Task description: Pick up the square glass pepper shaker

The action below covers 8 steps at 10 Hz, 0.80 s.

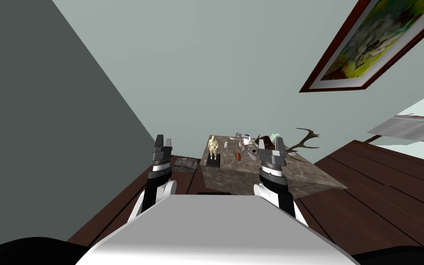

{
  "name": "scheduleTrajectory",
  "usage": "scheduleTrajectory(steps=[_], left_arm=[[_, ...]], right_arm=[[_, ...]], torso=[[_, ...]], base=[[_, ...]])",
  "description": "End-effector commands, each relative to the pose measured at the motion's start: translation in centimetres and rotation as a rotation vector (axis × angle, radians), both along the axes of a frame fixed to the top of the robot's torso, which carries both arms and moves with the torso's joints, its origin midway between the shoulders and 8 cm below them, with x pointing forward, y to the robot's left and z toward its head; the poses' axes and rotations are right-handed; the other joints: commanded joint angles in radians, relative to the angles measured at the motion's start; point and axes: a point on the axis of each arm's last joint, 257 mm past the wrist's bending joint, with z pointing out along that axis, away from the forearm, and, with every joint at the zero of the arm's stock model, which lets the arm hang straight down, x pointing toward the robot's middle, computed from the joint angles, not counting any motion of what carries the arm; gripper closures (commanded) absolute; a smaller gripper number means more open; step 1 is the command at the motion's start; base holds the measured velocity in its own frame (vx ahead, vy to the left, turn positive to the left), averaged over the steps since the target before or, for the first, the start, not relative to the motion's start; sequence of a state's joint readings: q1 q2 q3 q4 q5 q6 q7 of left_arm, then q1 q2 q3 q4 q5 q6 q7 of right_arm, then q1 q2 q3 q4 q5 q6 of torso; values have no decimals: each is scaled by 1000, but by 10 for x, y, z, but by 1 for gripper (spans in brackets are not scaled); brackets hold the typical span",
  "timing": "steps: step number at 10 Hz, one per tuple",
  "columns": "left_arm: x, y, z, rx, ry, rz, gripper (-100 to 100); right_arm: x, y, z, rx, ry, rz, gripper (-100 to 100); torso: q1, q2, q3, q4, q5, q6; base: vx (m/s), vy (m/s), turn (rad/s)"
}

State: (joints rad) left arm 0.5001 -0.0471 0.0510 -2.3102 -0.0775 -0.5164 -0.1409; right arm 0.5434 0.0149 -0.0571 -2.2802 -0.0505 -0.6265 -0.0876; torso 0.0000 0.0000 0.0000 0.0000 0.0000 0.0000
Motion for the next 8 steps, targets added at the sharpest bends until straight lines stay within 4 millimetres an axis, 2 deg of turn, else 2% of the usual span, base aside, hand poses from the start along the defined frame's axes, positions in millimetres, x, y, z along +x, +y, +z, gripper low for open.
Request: scheduleTrajectory(steps=[1, 4, 8], left_arm=[[0, 0, 0, 0, 0, 0, 0], [0, 0, 0, 0, 0, 0, 0], [0, 0, 0, 0, 0, 0, 0]], right_arm=[[3, 3, -3, -27, 15, 11, -100], [14, 8, -17, -101, 69, 32, -100], [35, 9, -52, -215, 184, 42, -100]], torso=[[0, 0, 0, 0, 0, 0], [3, 1, 1, 0, 1, 0], [4, 3, 2, 1, 1, 0]], base=[[-8, 14, 8], [-25, 45, 7], [-55, 71, 14]])
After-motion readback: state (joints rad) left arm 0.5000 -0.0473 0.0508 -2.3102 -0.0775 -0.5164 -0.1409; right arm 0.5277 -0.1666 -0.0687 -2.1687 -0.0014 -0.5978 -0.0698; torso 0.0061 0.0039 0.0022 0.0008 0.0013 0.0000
